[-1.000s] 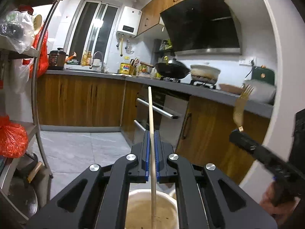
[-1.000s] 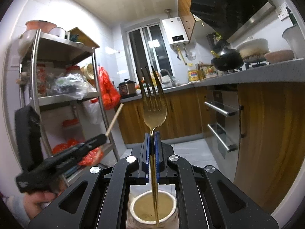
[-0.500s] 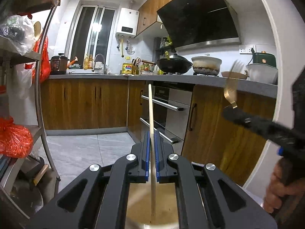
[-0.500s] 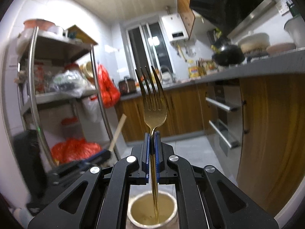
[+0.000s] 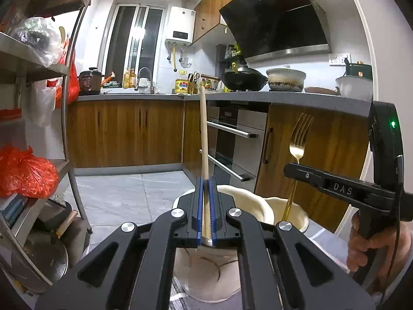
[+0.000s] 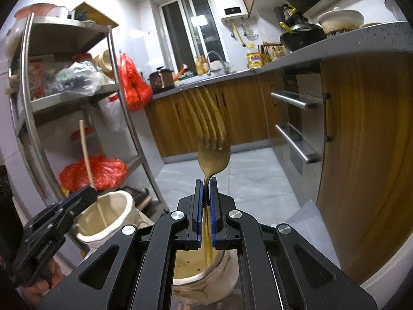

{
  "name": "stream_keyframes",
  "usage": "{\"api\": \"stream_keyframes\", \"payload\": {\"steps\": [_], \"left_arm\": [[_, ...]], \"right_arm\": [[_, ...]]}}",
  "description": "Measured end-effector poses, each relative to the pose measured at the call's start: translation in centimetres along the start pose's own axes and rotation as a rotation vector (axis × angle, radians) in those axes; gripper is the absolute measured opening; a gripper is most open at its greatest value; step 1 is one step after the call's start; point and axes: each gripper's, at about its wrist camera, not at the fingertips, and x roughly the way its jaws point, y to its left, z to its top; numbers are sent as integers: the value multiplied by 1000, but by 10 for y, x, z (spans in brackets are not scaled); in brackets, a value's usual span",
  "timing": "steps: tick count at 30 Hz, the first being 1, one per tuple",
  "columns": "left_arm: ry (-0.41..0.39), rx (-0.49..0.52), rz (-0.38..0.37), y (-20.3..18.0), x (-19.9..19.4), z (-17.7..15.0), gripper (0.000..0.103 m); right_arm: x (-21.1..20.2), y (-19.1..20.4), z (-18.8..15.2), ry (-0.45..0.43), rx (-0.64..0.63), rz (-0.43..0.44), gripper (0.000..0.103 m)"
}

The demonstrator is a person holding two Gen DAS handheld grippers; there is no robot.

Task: Organize utensils
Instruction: 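Carry the gold fork and chopstick up over the ceramic holder's cups, then open the right gripper over the shorter cup while the left releases chopstick into taller cup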

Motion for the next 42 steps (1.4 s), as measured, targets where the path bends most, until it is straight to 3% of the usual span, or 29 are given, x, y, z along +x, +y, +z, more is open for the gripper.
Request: {"api": "stream_keyframes", "payload": {"steps": [6,8,10,14,16,17,21,26,28,30,31,34,42], "left_arm": [[1,1,14,3,1,2,8],[-5,0,36,5,0,2,21],[-21,-17,48,9,-4,3,50],[-35,-33,70,14,-7,3,63],[-37,-32,86,14,-7,2,79],[-37,-32,88,15,-7,1,80],[-51,-23,107,14,-8,0,96],[-61,-10,122,13,-9,-2,97],[-63,-3,132,13,-9,-2,97],[-64,-1,138,13,-8,-2,97],[-63,-1,137,14,-8,-2,97],[-60,0,137,14,-8,-3,97],[-58,6,128,12,-7,-3,97]], "right_arm": [[0,-1,-1,-4,-4,-28,6],[1,-3,-1,-6,1,-37,6],[1,-4,-1,-5,7,-47,6],[4,-7,-3,11,17,-56,8],[5,-7,-3,15,12,-63,8],[6,-8,-3,17,11,-64,8],[6,-9,-3,21,13,-66,17],[3,-8,-3,5,17,-60,37],[2,-8,-2,4,21,-53,56],[-1,-9,-1,-8,33,-34,88],[-3,-9,-1,-16,35,-30,92],[-6,-9,1,-30,29,-46,98],[-11,-9,4,-20,-7,-183,98]]}}
